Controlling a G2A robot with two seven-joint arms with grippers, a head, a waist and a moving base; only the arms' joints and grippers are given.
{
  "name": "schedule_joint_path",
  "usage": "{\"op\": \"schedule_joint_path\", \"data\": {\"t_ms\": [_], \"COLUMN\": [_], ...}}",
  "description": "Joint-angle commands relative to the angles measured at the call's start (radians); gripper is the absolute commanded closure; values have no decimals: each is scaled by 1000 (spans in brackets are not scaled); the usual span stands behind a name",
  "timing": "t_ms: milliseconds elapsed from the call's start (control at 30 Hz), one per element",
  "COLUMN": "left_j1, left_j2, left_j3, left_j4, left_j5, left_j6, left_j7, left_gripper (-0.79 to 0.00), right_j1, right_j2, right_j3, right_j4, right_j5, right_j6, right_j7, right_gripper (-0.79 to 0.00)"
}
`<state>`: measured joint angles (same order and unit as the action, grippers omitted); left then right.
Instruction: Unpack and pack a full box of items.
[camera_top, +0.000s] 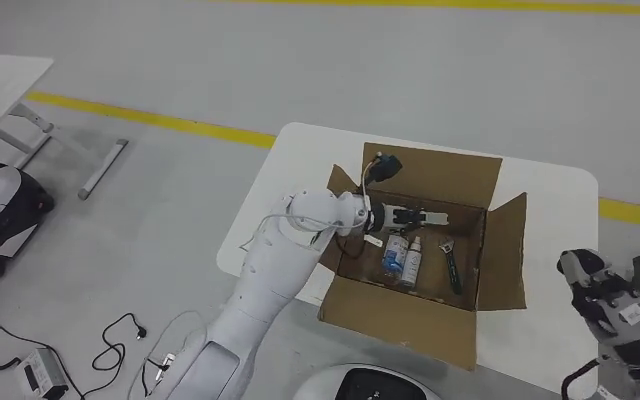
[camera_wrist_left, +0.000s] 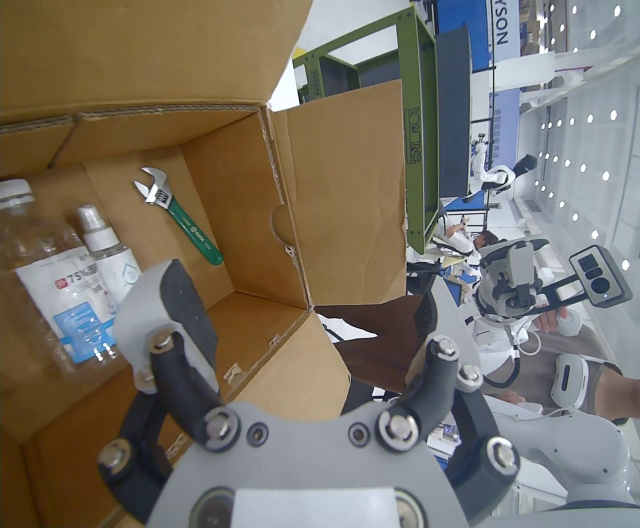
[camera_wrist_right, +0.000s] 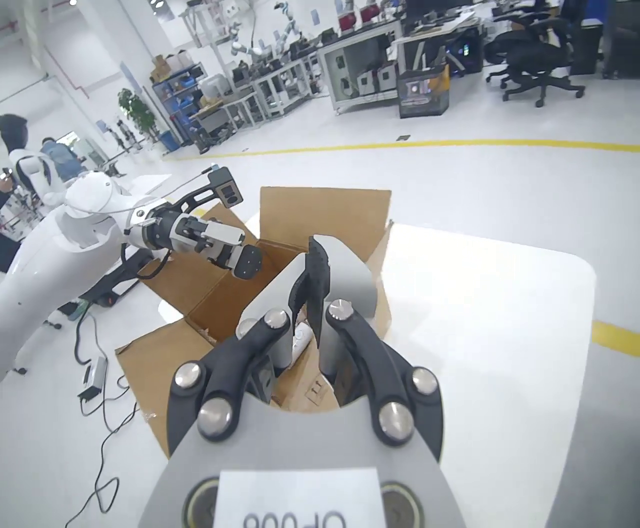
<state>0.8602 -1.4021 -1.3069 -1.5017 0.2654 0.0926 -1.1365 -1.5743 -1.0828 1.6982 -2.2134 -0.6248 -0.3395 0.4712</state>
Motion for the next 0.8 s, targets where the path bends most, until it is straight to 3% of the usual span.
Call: {"op": "schedule_joint_path", "data": {"t_ms": [0,133,300,767], "left_j1": [14,21,28,31], "left_j2": [7,21,33,36], "left_j3": [-30,-70,-64,-51], "left_j4": [-1,-5,-26,-39], "left_j5": [-30,-26,2,-2], "left_j6": [-4,-7,-23,-24], "left_j7": [-11,-12,-28,-26], "left_gripper": [-785,-785,-785,-785], "right_j1": [44,106,149,42], "right_j2": [1,1,-1,-3], "right_j3": [-47,-136,-201,-151], "right_j4": [6,42,111,236], "right_j5": [-16,-64,-128,-123], "right_j6": [2,11,51,174], "right_j7": [33,90,129,52], "right_gripper": [0,0,0,0]}}
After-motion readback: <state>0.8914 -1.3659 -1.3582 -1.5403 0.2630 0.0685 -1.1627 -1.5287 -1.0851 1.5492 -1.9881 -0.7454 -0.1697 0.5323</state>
